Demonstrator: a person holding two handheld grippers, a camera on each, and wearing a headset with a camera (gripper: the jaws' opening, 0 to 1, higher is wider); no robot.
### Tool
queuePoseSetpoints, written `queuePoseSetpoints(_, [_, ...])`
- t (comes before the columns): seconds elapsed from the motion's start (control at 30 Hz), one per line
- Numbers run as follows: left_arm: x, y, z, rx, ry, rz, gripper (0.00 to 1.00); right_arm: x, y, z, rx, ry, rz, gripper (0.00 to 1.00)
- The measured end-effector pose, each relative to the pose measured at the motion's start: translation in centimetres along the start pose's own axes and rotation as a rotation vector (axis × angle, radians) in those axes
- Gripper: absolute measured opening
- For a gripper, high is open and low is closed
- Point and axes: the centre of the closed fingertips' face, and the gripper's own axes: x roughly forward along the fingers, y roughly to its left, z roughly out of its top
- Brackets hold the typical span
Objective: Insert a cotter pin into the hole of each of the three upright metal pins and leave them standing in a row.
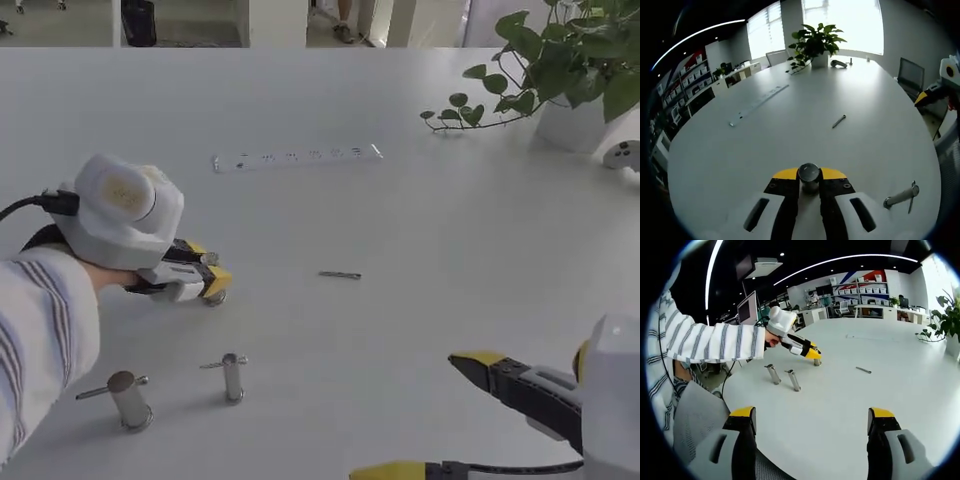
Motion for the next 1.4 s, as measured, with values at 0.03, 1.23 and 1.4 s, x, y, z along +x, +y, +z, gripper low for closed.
queuePoseSetpoints(0.03, [0.0, 0.1, 0.0, -0.008, -0.003, -0.003, 0.11, 0.0, 0.0, 0.0, -0.001, -0.001, 0.001, 0.91])
queuePoseSetpoints(1.23, [-9.0, -4.8, 6.7, -0.094, -0.135, -0.003, 0.09, -0.5, 0.1, 1.2, -0.058, -0.017, 0.040, 0.91])
queuePoseSetpoints(1.4, [-11.5, -6.1, 7.6, -0.084, -0.166, -0.017, 0.09, -0.3, -0.2, 1.3, -0.077, -0.009, 0.039, 0.91])
